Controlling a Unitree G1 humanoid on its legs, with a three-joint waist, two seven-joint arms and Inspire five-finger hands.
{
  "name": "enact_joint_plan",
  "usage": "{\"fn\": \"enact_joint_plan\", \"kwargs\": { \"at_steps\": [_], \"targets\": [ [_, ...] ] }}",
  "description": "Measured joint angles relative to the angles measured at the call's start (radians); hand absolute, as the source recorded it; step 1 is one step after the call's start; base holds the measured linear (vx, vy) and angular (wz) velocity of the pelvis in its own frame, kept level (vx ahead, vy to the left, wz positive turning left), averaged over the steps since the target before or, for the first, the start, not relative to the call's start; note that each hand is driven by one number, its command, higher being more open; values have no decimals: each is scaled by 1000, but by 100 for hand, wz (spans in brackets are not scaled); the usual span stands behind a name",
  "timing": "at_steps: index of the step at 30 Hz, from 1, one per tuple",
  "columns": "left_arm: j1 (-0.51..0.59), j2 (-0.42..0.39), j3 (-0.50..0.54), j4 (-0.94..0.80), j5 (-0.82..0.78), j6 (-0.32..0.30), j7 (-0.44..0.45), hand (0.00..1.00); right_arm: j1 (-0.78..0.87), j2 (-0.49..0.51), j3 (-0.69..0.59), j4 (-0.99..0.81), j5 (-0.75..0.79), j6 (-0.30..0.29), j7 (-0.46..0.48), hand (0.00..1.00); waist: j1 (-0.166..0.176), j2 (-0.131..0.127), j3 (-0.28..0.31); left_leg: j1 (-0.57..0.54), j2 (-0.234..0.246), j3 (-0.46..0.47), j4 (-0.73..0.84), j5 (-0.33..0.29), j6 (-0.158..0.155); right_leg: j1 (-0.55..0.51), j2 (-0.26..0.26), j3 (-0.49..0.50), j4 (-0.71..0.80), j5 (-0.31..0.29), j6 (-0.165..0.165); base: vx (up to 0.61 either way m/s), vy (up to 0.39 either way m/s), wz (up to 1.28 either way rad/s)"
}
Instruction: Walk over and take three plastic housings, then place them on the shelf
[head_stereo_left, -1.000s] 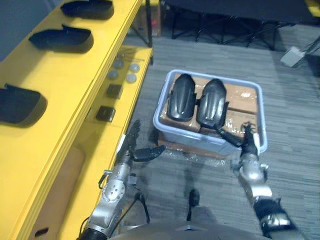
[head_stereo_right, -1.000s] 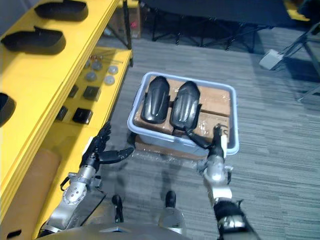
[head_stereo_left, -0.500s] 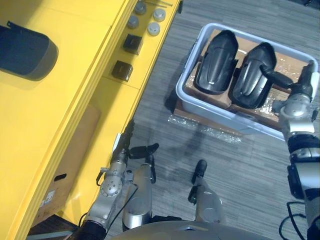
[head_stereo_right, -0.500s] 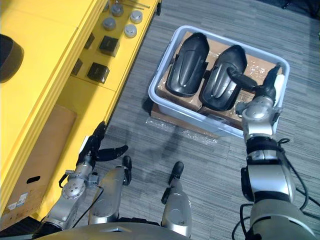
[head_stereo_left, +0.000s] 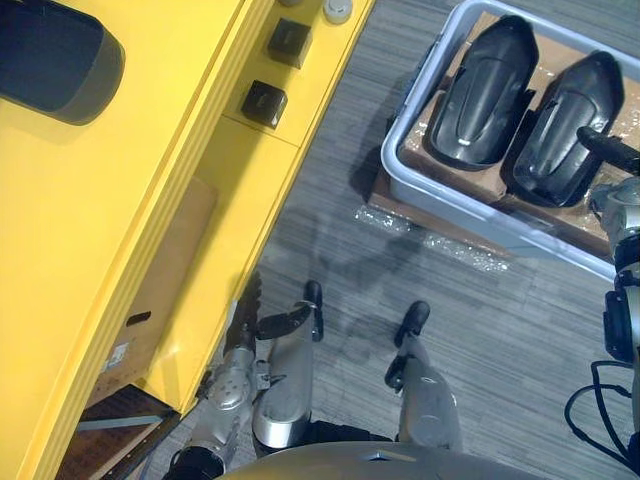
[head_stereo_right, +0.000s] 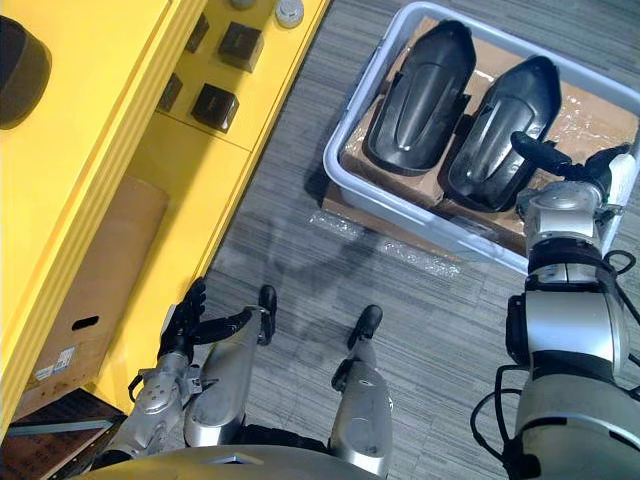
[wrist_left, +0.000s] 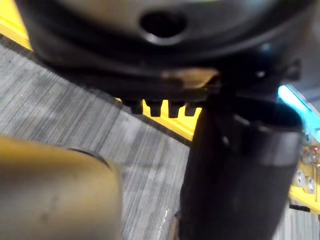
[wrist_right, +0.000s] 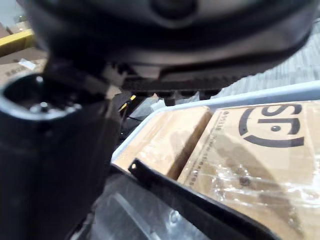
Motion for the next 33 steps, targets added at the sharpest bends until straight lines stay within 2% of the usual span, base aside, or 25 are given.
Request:
{"fn": "enact_joint_plan", "kwargs": {
  "at_steps": [2,6,10,13,14,17,20,31,33],
  "targets": [
    [0,-11,-16,7,-38,-13,5,100,-28,-46,0,0,0,25,0,100,4,22,8,-24,-1,-9,9,0,0,-16,0,-11,0,0,0,-62,20,7],
    [-2,-16,-27,20,-69,-33,15,100,-41,-67,1,5,0,38,-1,100,13,35,12,-33,-8,-28,10,1,1,-27,-1,-12,2,0,1,-26,12,-3],
    [-14,-28,-60,36,-81,-57,18,100,-73,-100,11,25,1,42,-13,100,32,69,15,-77,-21,-58,11,5,4,-79,-10,-15,33,-1,0,-48,25,-3],
    [-18,-33,-68,44,-107,-71,18,100,-80,-101,36,43,2,60,-17,100,44,76,12,-94,-27,-57,11,9,7,-103,-18,-15,40,-1,0,-39,22,-5],
    [-19,-33,-70,45,-109,-77,18,100,-80,-104,37,50,2,66,-22,0,52,76,12,-102,-28,-58,12,10,9,-115,-21,-15,50,-2,0,-49,12,-1],
    [-20,-33,-82,47,-112,-97,18,100,-81,-127,66,56,2,86,-23,0,60,80,10,-115,-39,-59,13,13,13,-144,-35,-17,80,-14,2,-65,17,4],
    [-35,-33,-100,57,-137,-103,17,100,-81,-170,88,53,-3,103,-23,0,85,91,2,-152,-41,-60,30,13,13,-180,-47,-23,114,-23,-2,-73,16,2],
    [-36,-46,-96,65,-148,-119,19,100,-42,-215,123,43,-91,131,-38,0,92,103,-6,-170,-43,-71,30,17,16,-220,-68,-37,190,-67,0,-40,-28,4],
    [-36,-50,-93,64,-148,-122,19,100,-29,-211,111,36,-87,132,0,0,92,104,-6,-169,-41,-75,30,17,15,-223,-68,-44,202,-75,-1,13,-46,5]
  ]
}}
